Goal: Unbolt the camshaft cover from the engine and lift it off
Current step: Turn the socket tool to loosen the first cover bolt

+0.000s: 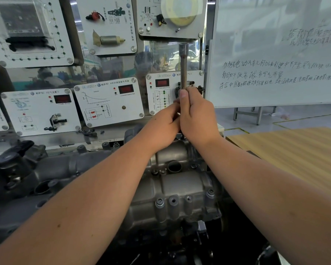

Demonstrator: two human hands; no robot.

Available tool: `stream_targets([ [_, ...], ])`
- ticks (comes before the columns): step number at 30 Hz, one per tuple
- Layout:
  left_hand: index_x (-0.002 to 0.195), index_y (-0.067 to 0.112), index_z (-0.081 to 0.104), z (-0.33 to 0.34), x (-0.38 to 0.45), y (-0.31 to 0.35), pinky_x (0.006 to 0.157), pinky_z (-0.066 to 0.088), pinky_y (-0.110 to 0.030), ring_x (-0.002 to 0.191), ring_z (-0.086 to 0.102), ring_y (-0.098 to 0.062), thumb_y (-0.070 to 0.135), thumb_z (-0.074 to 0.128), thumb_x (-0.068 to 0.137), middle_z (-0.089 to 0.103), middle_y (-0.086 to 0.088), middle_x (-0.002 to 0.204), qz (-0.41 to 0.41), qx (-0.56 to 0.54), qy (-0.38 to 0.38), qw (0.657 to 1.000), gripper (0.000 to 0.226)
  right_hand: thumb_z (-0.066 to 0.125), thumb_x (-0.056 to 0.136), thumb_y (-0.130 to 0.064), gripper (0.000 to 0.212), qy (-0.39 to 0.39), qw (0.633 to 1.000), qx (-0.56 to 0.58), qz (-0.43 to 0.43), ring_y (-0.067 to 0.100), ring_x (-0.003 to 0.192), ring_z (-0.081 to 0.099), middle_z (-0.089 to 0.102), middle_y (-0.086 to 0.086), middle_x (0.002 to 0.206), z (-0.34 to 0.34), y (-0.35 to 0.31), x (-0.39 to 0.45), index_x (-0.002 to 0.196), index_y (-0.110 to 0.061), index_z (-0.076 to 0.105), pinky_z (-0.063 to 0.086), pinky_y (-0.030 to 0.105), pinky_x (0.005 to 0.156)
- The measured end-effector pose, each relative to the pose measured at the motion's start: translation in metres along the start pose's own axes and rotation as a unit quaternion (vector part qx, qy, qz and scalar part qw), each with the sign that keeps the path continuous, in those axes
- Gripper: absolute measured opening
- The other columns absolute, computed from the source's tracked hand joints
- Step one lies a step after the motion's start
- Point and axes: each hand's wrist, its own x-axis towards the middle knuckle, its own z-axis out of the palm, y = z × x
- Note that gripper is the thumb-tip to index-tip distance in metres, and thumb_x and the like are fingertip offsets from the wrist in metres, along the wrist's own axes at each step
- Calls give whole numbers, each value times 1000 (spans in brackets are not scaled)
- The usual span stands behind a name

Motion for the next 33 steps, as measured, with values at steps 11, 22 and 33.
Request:
stream_targets([
  [11,101,21,62,0,-4,2,72,54,-35,80,65,-7,37,50,107,69,6,88,-12,-51,136,989,20,32,105,-39,32,44,997,63,21,8,68,58,59,-8,71,0,4,0,91,-20,53,43,32,59],
  [22,104,13,57,-1,-1,-1,64,40,-19,80,61,7,39,46,108,70,8,87,-56,-29,162,985,29,61,92,-33,20,-335,913,-207,109,22,82,64,69,3,83,-31,10,13,87,-16,72,48,29,66],
  [33,111,15,60,-1,-2,-4,67,45,-29,78,62,5,41,46,108,69,9,89,-59,-26,131,989,29,58,97,-25,22,-369,877,-308,1,25,87,65,71,6,90,-31,-2,14,104,-14,76,56,36,78],
])
